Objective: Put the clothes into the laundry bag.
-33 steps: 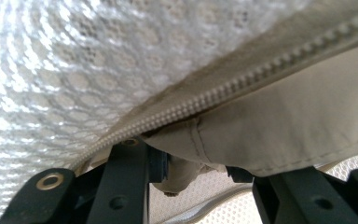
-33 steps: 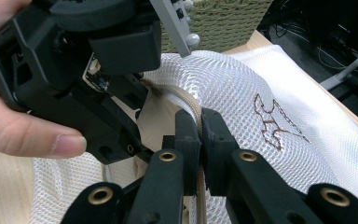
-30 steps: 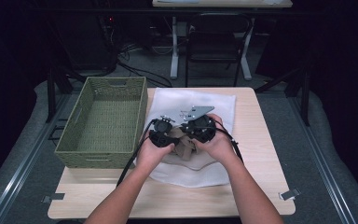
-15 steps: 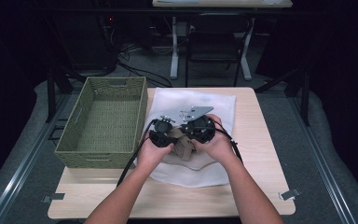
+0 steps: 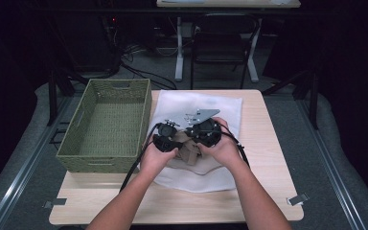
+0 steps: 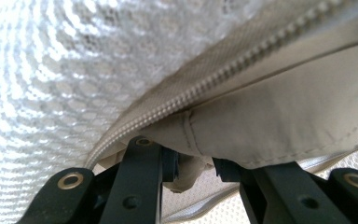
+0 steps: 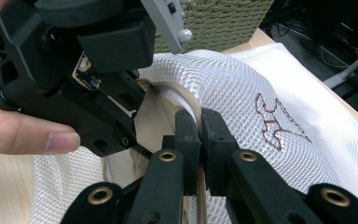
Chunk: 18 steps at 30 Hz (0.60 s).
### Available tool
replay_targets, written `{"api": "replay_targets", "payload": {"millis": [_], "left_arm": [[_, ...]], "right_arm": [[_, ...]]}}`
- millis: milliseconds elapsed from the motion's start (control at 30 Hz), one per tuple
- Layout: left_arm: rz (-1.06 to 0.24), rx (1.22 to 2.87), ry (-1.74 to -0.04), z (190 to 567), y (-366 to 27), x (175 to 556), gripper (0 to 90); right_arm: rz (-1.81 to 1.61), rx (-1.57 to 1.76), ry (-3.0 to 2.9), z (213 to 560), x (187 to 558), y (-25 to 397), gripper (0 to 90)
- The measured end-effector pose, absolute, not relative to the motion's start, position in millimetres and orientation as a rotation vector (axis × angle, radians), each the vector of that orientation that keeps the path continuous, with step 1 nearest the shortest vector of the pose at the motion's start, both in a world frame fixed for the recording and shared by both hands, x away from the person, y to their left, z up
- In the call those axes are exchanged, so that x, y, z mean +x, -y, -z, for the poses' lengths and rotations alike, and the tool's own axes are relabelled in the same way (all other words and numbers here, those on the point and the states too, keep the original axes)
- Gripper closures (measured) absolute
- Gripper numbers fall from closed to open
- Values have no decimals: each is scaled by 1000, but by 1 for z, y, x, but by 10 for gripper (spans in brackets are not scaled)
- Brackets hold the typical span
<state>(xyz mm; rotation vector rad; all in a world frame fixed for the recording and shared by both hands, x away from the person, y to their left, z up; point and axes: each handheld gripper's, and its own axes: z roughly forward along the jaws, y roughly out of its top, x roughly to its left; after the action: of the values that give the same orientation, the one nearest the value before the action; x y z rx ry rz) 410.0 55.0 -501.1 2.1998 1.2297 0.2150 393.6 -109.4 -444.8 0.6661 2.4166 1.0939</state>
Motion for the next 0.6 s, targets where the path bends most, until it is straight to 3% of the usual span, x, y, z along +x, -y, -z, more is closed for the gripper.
{"api": "replay_targets", "payload": {"millis": [600], "left_arm": [[-214, 2199, -1229, 503, -56, 409, 757]], "right_arm": [[-1084, 661, -2419, 446, 393, 108, 864]]}}
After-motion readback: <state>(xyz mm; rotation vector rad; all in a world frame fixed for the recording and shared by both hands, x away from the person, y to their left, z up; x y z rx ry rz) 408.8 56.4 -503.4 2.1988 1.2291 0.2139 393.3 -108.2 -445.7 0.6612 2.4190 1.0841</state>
